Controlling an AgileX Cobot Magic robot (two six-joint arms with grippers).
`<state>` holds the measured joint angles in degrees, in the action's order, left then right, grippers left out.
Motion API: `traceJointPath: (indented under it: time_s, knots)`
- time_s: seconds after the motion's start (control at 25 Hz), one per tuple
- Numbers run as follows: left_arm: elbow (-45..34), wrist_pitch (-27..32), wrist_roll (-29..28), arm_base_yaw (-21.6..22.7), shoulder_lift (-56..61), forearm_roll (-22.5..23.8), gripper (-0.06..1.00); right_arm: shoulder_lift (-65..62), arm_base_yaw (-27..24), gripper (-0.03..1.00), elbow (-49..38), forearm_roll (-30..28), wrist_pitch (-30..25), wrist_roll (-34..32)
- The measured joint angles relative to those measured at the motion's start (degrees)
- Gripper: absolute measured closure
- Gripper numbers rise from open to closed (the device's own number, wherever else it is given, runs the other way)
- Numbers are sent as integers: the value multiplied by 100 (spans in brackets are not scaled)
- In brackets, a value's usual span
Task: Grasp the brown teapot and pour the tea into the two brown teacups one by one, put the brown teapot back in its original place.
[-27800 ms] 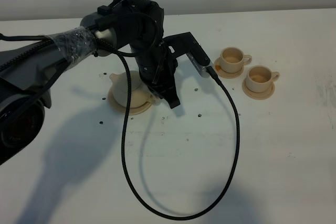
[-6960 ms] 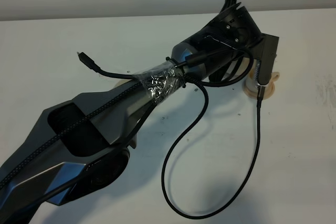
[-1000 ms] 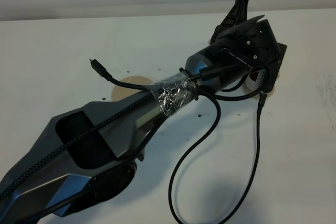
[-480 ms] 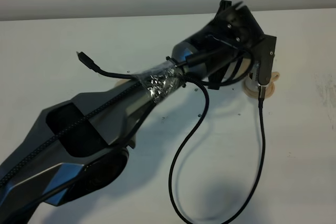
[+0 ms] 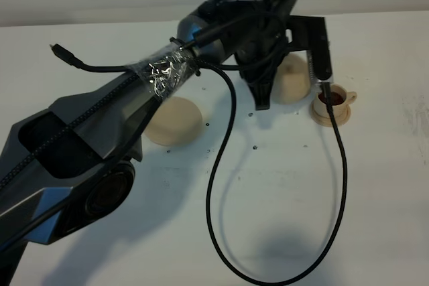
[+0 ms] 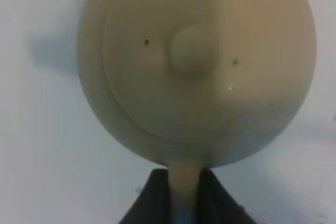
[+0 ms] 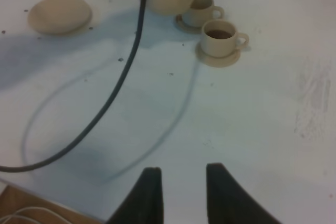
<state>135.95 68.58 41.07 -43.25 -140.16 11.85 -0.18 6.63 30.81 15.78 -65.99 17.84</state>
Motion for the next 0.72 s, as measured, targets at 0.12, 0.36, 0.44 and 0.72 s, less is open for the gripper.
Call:
traceJointPath:
  time_s: [0.12, 0.36, 0.44, 0.72]
  knots:
    - [0, 0, 59, 18, -5, -79, 86, 0, 0, 75, 0, 0, 0, 0]
    - [0, 0, 101, 18, -5, -124, 86, 0, 0, 75, 0, 0, 0, 0]
    - [0, 0, 101, 18, -5, -124, 86, 0, 0, 75, 0, 0, 0, 0]
    - [0, -187, 85, 0, -5, -124, 86, 0, 0, 75, 0, 0, 0, 0]
